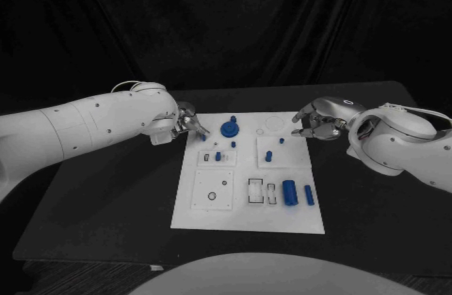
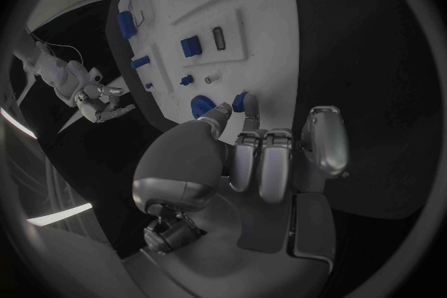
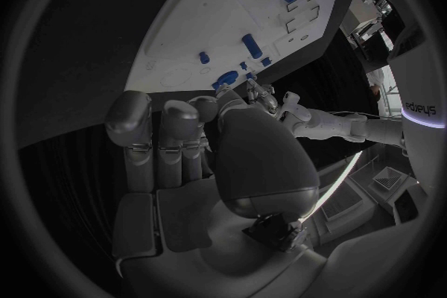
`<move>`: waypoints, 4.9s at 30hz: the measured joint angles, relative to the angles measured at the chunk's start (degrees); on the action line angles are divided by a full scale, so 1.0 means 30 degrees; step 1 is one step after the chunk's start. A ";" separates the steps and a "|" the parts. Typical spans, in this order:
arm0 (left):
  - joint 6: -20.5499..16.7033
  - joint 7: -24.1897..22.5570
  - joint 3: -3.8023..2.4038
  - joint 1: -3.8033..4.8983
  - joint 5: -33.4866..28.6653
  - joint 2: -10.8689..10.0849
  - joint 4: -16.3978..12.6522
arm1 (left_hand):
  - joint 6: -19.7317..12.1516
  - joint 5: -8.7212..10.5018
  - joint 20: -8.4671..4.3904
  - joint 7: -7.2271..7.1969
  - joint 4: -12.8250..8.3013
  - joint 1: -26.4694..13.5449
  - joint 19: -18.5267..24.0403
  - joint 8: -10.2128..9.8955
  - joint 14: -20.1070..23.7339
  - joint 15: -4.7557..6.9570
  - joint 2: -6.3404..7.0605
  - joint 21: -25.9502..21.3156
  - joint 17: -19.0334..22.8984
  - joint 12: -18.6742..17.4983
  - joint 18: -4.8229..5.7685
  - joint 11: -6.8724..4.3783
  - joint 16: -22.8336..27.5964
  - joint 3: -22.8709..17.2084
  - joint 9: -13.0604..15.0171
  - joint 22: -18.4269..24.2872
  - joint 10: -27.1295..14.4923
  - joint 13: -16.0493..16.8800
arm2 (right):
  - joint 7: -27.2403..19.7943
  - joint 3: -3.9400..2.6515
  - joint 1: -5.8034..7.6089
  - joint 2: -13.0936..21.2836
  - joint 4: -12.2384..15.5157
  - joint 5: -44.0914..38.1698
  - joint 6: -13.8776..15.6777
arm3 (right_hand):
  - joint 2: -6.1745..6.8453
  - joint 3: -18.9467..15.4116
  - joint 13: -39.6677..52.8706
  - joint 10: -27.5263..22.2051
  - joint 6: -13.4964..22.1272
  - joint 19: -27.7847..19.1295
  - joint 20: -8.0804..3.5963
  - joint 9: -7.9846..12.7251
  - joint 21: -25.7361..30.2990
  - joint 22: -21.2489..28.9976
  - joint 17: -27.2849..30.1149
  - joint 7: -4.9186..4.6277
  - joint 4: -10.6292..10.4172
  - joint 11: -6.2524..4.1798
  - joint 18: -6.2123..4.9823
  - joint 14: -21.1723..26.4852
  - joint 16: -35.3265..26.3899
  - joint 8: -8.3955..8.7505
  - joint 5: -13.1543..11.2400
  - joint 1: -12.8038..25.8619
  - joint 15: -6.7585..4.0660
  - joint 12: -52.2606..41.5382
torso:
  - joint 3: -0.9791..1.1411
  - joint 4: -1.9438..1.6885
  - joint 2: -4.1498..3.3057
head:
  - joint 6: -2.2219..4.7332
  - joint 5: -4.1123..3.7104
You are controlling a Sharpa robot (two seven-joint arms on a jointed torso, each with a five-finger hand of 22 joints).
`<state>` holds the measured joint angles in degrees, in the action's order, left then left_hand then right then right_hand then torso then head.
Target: Assemble the parts on the task board
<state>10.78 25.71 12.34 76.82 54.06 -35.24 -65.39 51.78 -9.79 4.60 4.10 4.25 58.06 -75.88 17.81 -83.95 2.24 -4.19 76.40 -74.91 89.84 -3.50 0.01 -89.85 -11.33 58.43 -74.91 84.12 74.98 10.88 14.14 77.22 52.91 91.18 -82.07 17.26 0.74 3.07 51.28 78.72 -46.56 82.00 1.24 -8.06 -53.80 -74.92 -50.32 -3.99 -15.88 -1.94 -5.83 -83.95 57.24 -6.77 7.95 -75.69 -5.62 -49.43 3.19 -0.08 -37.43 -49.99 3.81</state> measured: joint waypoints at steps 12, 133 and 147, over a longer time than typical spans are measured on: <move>-0.0011 -0.0179 0.0000 -0.0004 0.0000 -0.0005 0.0018 | 0.0148 -0.1470 0.0001 -0.0147 -0.0947 0.0524 0.0000 -0.0224 0.0000 0.0001 0.0006 0.0001 0.0000 0.0000 -0.0001 0.0000 0.0000 -0.0948 -0.0061 0.0000 0.0000 0.0000 | 0.0000 0.0000 -0.0002 -0.0010 -0.0010 0.0000 -0.0059 | 0.0000 0.0000 -0.0038 0.0000 0.0000 0.0000 0.0000 -0.0002 0.0134 0.0002 0.0045 0.0000 0.0000 0.0000 -0.0001 0.0000 0.0000 0.0000 0.0000 0.0000 0.0000 0.0000 | -0.0009 -0.0013 -0.0015 | 0.0000 -0.0062; -0.1730 0.0311 -0.0086 -0.0907 -0.0025 -0.3151 -0.5806 | 0.0594 -0.5025 -0.0273 -0.0084 -0.3708 -0.0841 -0.0278 0.0201 0.0001 0.0003 0.1354 -0.0356 0.0000 0.0000 0.0000 -0.0001 0.0000 -0.6984 0.1385 0.0002 -0.0001 0.0000 | -0.0035 -0.0001 -0.0337 0.0278 0.0033 0.0000 -0.0175 | -0.0076 0.0002 -0.0246 0.0000 0.0000 -0.0071 0.0070 0.0072 0.0295 -0.0008 0.0281 0.0000 0.0000 0.0000 0.0000 0.0000 -0.0281 0.0000 0.0000 -0.0076 0.0000 0.0210 | -0.0007 -0.0013 0.0004 | 0.0000 0.0507; -0.1846 0.0079 -0.0094 -0.0965 -0.0025 -0.3211 -0.5797 | 0.0593 -0.5016 -0.0273 -0.0121 -0.3654 -0.0814 -0.0278 0.0205 0.0001 0.0003 0.1329 -0.0432 0.0000 0.0000 0.0002 -0.0001 0.0000 -0.7038 0.1429 0.0002 0.0000 0.0000 | -0.0032 -0.0001 -0.0363 0.0270 0.0018 0.0001 -0.0206 | -0.0075 0.0002 -0.0245 0.0000 0.0000 -0.0070 0.0070 0.0070 0.0295 -0.0005 0.0286 0.0000 0.0000 -0.0001 0.0000 0.0000 -0.0281 0.0000 0.0000 -0.0075 0.0000 0.0263 | -0.0005 -0.0013 -0.0009 | 0.0000 0.0485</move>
<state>5.24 25.95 12.06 73.93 53.98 -44.87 -82.78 53.56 -24.84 3.78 3.74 -6.71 55.62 -76.72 18.42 -83.94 2.25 -0.20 75.11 -74.91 89.84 -3.50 0.01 -89.85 -32.45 62.71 -74.90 84.12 74.98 10.79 14.14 76.13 53.72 91.23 -82.07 16.64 0.51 3.08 50.55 78.72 -46.56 81.79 1.45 -7.84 -52.92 -74.93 -49.47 -3.99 -15.88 -1.94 -5.83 -83.95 56.39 -6.77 7.95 -75.92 -5.62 -48.64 3.17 -0.12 -37.46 -49.99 5.27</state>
